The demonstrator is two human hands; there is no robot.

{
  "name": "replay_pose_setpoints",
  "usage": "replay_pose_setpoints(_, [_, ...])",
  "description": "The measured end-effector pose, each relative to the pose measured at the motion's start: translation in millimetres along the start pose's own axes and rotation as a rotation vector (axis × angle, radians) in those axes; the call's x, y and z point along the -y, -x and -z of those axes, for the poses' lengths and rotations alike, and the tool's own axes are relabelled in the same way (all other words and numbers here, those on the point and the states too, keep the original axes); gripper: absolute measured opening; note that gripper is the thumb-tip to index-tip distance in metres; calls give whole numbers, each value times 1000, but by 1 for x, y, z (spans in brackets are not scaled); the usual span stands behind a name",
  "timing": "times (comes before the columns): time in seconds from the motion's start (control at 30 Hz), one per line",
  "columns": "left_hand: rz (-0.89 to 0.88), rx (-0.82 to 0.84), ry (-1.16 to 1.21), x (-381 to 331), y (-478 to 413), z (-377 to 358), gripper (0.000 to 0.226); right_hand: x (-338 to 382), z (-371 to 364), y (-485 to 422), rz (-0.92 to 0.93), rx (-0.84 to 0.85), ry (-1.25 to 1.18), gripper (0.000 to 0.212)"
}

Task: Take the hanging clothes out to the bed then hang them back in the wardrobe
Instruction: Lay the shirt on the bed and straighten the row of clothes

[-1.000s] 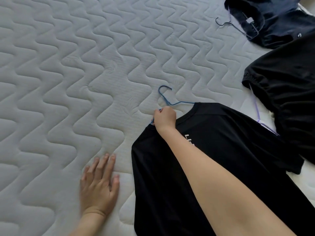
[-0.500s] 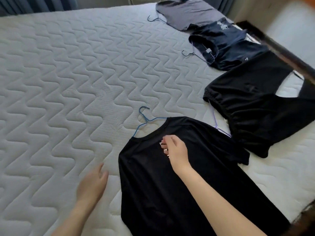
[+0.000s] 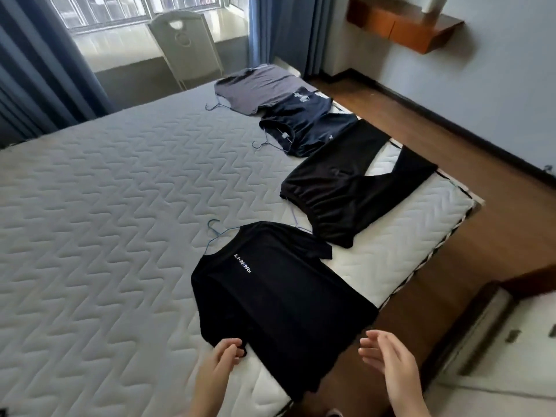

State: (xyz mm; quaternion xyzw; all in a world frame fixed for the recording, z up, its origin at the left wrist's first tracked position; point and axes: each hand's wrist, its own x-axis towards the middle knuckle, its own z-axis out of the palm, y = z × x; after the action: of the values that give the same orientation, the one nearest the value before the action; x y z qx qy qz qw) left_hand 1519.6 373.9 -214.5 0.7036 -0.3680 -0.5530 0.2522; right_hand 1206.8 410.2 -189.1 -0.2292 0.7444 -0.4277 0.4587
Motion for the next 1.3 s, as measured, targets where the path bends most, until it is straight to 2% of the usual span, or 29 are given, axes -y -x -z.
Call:
replay_pose_setpoints(0.17, [69, 83, -23, 13, 58, -43, 25, -36, 71, 27, -50, -125, -103, 31])
replay_pose_setpoints(0.3, [65, 37, -69, 10, 71, -70, 25, -37, 110, 14, -17, -152, -128, 30])
replay_pose_setpoints(0.47, [-4, 6, -79, -14, 69, -109, 25, -9, 151, -30, 76, -185, -160, 29])
replay_pose_setpoints(0.6, [21, 22, -104, -23, 65, -134, 26, 8, 182, -59, 97, -220, -212, 28])
replay_pose_setpoints(0.83, [90, 66, -189, -53, 19, -208, 26, -8, 239, -127, 13, -282, -261, 28])
replay_pose_setpoints(1.0, [35, 189, -246, -119, -51, -314, 25, -12, 298, -192, -124, -328, -255, 28])
replay_pose_setpoints(1.13, [-31, 381, -330, -204, -111, -417, 21, 8, 356, -235, -219, -414, -258, 28])
replay_pose_setpoints(1.3, [-165, 570, -405, -318, -144, -543, 21, 34, 424, -282, -281, -525, -328, 26])
